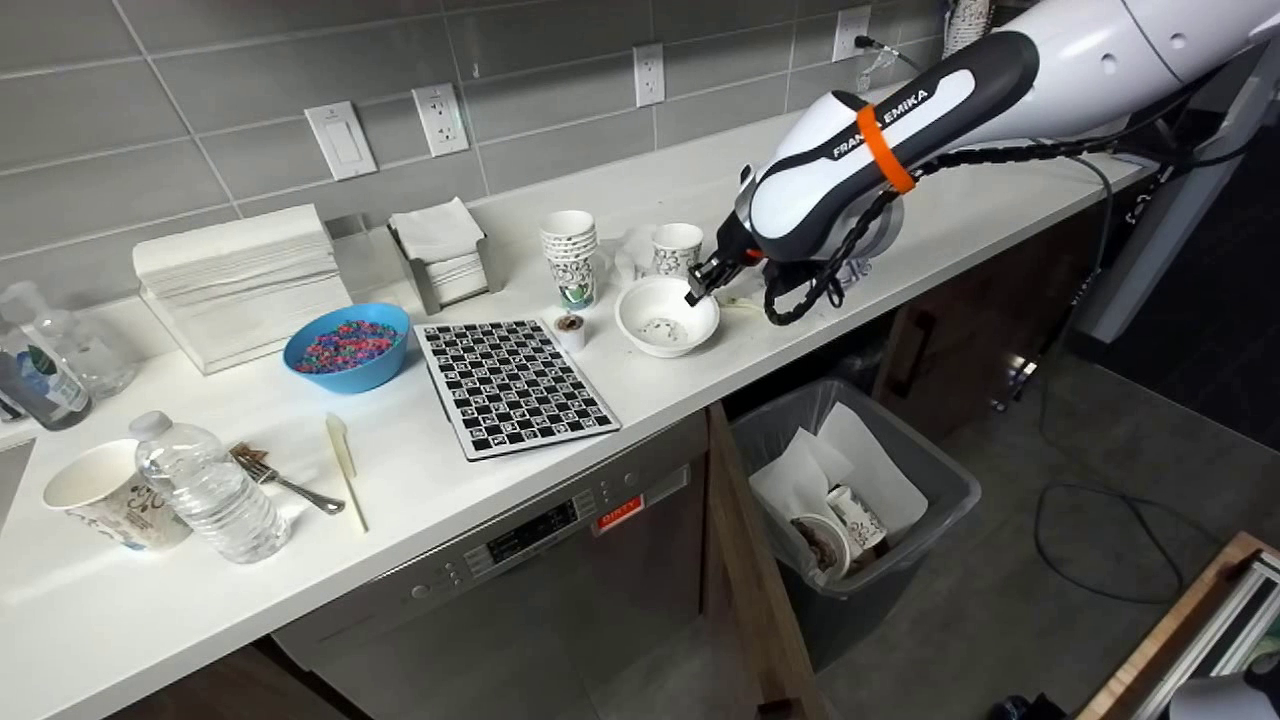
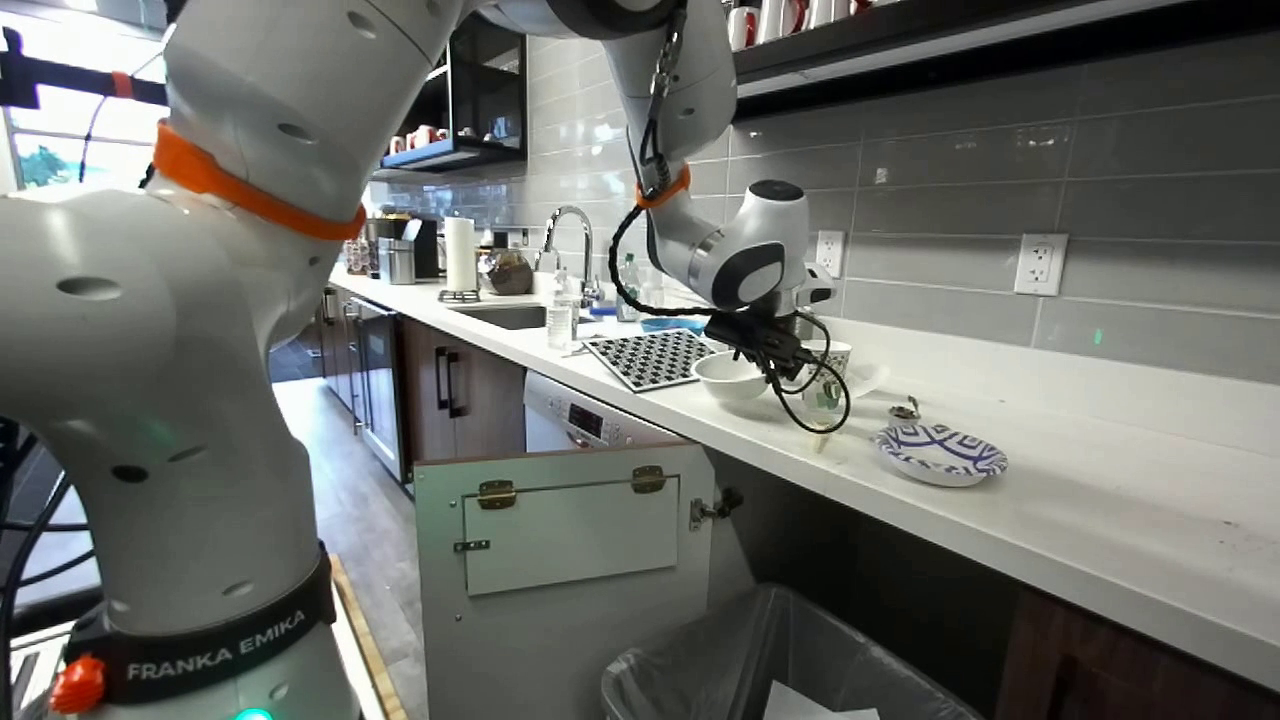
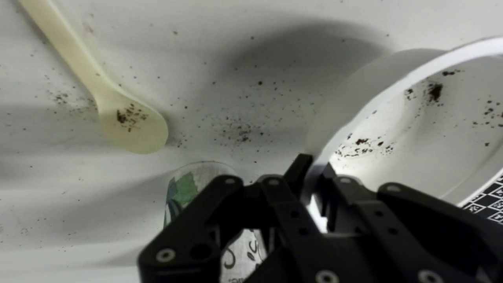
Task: Pour the contents in the white bowl into the coffee cup on the right.
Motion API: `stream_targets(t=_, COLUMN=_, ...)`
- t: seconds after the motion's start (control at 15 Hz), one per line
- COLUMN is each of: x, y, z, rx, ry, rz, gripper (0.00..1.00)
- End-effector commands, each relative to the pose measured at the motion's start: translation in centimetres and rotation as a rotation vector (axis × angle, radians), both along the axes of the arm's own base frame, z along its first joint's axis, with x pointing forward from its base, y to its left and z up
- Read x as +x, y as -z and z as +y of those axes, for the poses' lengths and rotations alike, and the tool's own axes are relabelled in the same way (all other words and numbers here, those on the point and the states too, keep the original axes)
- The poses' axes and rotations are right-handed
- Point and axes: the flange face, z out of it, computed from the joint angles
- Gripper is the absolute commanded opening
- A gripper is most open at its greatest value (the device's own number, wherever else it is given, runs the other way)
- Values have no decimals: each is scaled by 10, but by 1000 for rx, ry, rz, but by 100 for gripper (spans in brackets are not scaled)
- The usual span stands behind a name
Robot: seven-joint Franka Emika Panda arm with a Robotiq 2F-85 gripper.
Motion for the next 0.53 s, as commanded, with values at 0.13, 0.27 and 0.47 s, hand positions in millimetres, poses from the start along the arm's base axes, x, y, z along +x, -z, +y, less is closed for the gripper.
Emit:
stream_targets(t=0.13, x=13, y=13, z=9, rx=19, ry=-14, rz=36, gripper=2)
stream_targets(t=0.27, x=16, y=15, z=13, rx=17, ry=-19, rz=39, gripper=22)
stream_targets(t=0.47, x=18, y=15, z=15, rx=19, ry=-24, rz=50, gripper=46)
